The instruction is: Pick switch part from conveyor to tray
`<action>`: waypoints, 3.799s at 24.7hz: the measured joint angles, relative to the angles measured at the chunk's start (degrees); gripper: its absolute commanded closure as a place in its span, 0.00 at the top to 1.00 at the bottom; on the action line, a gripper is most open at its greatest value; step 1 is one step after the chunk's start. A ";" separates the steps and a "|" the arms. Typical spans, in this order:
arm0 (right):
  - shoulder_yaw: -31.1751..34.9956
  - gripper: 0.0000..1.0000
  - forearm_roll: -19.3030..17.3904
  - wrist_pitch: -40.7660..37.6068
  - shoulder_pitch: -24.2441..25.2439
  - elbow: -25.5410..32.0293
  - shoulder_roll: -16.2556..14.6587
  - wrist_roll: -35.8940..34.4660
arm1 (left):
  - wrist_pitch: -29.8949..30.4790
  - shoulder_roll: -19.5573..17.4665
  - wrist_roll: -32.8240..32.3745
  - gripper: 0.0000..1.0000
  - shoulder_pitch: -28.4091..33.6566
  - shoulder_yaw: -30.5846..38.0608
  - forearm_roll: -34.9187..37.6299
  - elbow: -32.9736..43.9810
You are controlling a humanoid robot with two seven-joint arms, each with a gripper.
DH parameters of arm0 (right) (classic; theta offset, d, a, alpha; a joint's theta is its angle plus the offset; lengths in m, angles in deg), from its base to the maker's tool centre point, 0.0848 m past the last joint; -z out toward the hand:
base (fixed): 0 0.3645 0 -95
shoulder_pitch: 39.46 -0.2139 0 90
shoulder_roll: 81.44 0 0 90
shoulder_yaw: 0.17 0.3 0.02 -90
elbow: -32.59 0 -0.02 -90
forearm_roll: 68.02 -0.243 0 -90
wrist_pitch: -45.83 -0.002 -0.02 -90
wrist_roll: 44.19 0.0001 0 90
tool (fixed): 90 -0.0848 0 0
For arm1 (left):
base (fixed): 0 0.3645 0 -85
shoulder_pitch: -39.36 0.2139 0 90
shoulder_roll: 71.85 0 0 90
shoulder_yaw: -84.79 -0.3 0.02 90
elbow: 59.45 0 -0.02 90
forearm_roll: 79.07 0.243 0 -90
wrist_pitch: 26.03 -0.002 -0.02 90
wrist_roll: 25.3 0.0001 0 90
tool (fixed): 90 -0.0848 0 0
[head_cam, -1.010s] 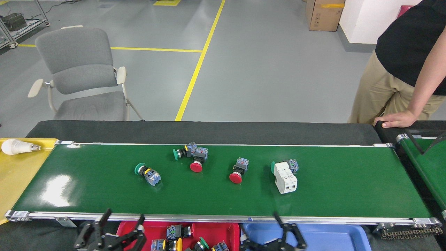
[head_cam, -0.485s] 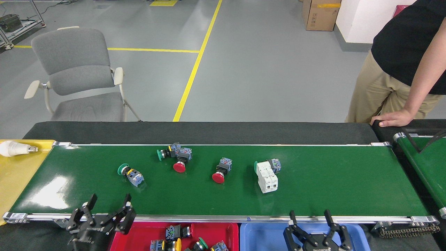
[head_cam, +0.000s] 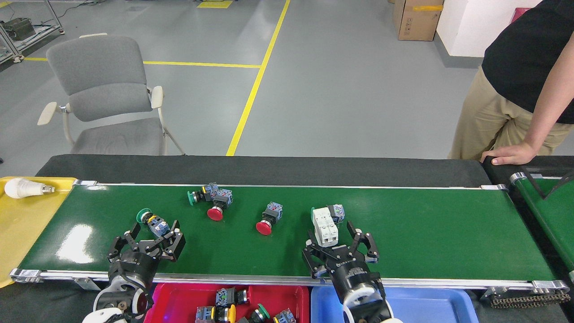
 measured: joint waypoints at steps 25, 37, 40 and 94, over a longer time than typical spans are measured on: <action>17.31 1.00 -7.07 -33.57 31.10 25.49 -20.62 -8.86 | 34.07 1.23 5.74 1.00 33.28 -3.85 -6.03 35.33; 29.55 1.00 -8.55 -23.11 28.84 25.87 -3.61 -4.80 | 17.25 -3.82 6.31 1.00 24.70 3.83 -5.82 27.94; 29.72 1.00 -8.52 -16.34 29.39 25.71 -5.79 -3.93 | 16.68 -9.44 6.72 1.00 16.92 3.13 -5.82 16.90; 28.87 1.00 -7.36 -15.23 31.73 26.83 -12.13 -3.50 | 26.99 1.96 2.87 1.00 30.23 -16.93 -8.93 35.41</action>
